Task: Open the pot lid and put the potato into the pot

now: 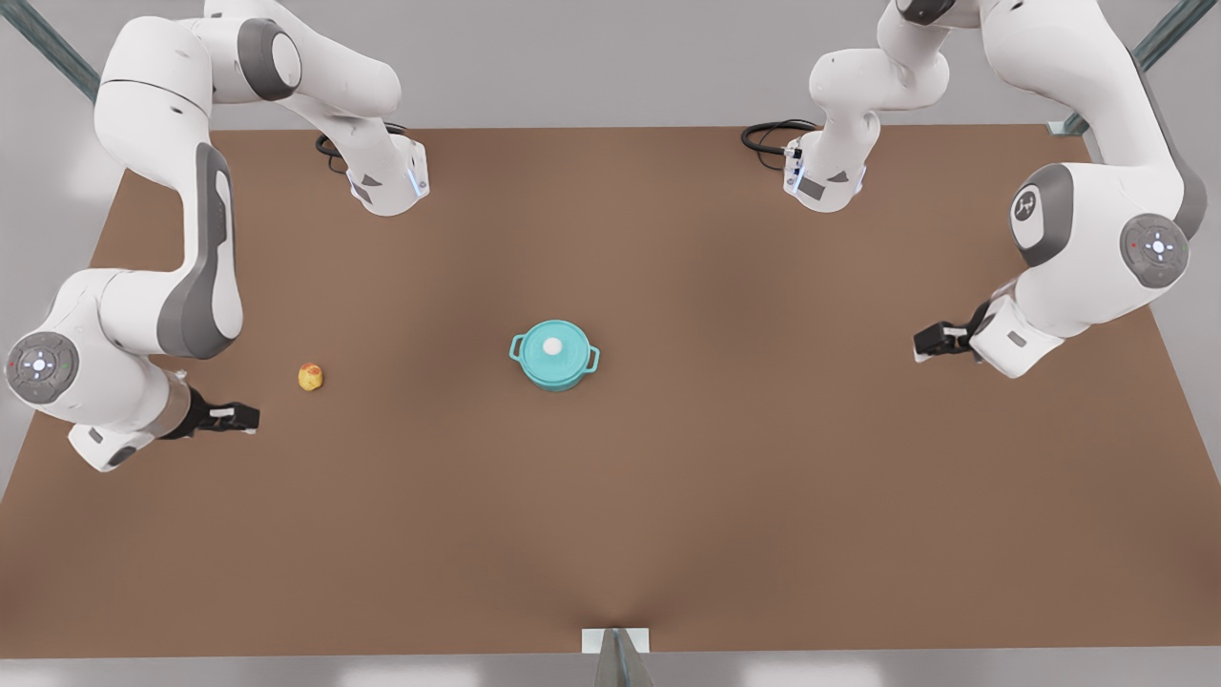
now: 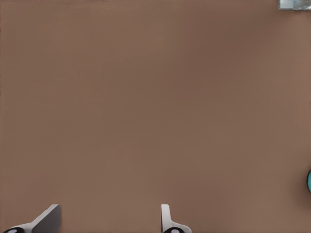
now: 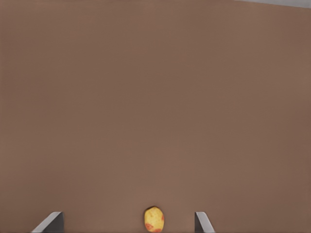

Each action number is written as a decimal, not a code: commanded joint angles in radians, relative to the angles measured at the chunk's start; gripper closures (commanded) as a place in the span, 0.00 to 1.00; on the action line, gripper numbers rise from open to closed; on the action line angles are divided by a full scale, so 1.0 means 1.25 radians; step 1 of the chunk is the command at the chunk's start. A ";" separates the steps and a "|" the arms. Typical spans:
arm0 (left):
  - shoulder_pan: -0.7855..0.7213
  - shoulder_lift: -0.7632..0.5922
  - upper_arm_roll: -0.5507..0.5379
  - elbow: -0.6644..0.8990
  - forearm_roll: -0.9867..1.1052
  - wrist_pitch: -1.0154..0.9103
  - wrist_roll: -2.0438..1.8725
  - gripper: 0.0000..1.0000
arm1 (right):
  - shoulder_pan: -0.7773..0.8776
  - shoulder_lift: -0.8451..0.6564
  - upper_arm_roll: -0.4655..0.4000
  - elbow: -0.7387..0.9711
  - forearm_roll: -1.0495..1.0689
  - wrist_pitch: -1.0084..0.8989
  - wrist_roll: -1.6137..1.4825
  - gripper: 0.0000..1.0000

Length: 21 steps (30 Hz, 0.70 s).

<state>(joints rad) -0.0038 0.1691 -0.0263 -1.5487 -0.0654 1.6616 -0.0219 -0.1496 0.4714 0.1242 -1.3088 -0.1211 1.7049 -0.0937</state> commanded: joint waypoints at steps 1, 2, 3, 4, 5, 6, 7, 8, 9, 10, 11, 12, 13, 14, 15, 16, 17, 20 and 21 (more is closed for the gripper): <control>-0.001 0.000 -0.004 0.001 0.003 0.034 -0.017 0.00 | 0.002 0.011 0.000 0.000 -0.011 0.025 -0.045 0.00; -0.004 0.000 -0.008 0.003 -0.002 0.034 -0.019 0.00 | 0.003 0.009 0.001 -0.001 -0.012 0.020 -0.049 0.00; -0.009 -0.001 -0.010 0.003 0.002 0.030 -0.016 0.00 | 0.014 0.009 0.003 -0.001 -0.016 0.026 -0.044 0.00; -0.042 -0.004 -0.012 -0.007 0.003 0.006 -0.028 0.00 | 0.013 0.003 0.003 -0.030 -0.009 0.040 -0.044 0.00; -0.074 -0.004 -0.045 0.013 0.004 0.005 -0.043 0.00 | -0.001 -0.035 0.004 -0.084 0.004 0.042 -0.042 0.00; -0.128 0.000 -0.113 0.061 0.030 -0.026 -0.191 0.00 | 0.026 -0.089 0.004 -0.191 -0.003 0.086 0.022 0.00; -0.216 0.019 -0.168 0.100 0.057 -0.055 -0.375 0.00 | 0.026 -0.174 0.003 -0.345 -0.004 0.186 0.026 0.00; -0.291 0.062 -0.196 0.143 0.063 -0.054 -0.501 0.00 | 0.029 -0.225 0.005 -0.448 -0.014 0.267 0.004 0.00; -0.361 0.152 -0.196 0.232 0.076 -0.054 -0.629 0.00 | 0.021 -0.276 0.001 -0.515 -0.014 0.300 0.001 0.00; -0.419 0.241 -0.196 0.312 0.117 -0.052 -0.760 0.00 | 0.021 -0.359 0.003 -0.624 -0.012 0.361 0.003 0.00; -0.462 0.311 -0.195 0.374 0.136 -0.042 -0.834 0.00 | 0.021 -0.409 -0.002 -0.686 -0.010 0.373 0.004 0.00; -0.494 0.353 -0.193 0.406 0.144 -0.008 -0.903 0.00 | 0.020 -0.437 -0.005 -0.726 -0.009 0.368 0.005 0.00; -0.518 0.384 -0.193 0.413 0.175 0.017 -0.967 0.00 | 0.020 -0.453 -0.006 -0.758 0.002 0.365 0.005 0.00; -0.536 0.399 -0.196 0.411 0.175 0.043 -1.056 0.00 | 0.021 -0.467 -0.005 -0.785 0.002 0.369 0.005 0.00; -0.559 0.432 -0.194 0.409 0.193 0.095 -1.121 0.00 | 0.023 -0.466 -0.005 -0.799 0.004 0.375 0.005 0.00; -0.581 0.446 -0.194 0.398 0.212 0.098 -1.134 0.00 | 0.023 -0.452 -0.004 -0.810 0.004 0.402 0.006 0.00; -0.590 0.460 -0.194 0.398 0.212 0.106 -1.153 0.00 | 0.020 -0.423 -0.004 -0.811 0.004 0.413 0.005 0.00; -0.613 0.515 -0.194 0.382 0.228 0.203 -1.280 0.00 | -0.002 -0.361 -0.006 -0.844 0.004 0.516 0.004 0.00; -0.622 0.542 -0.193 0.382 0.229 0.257 -1.282 0.00 | -0.013 -0.337 -0.006 -0.844 0.004 0.533 0.003 0.00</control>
<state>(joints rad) -0.7738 0.8287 -0.2673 -1.0694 0.1984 1.8189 -0.7765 -0.1282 0.0336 0.1167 -2.3609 -0.1194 2.2246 -0.0930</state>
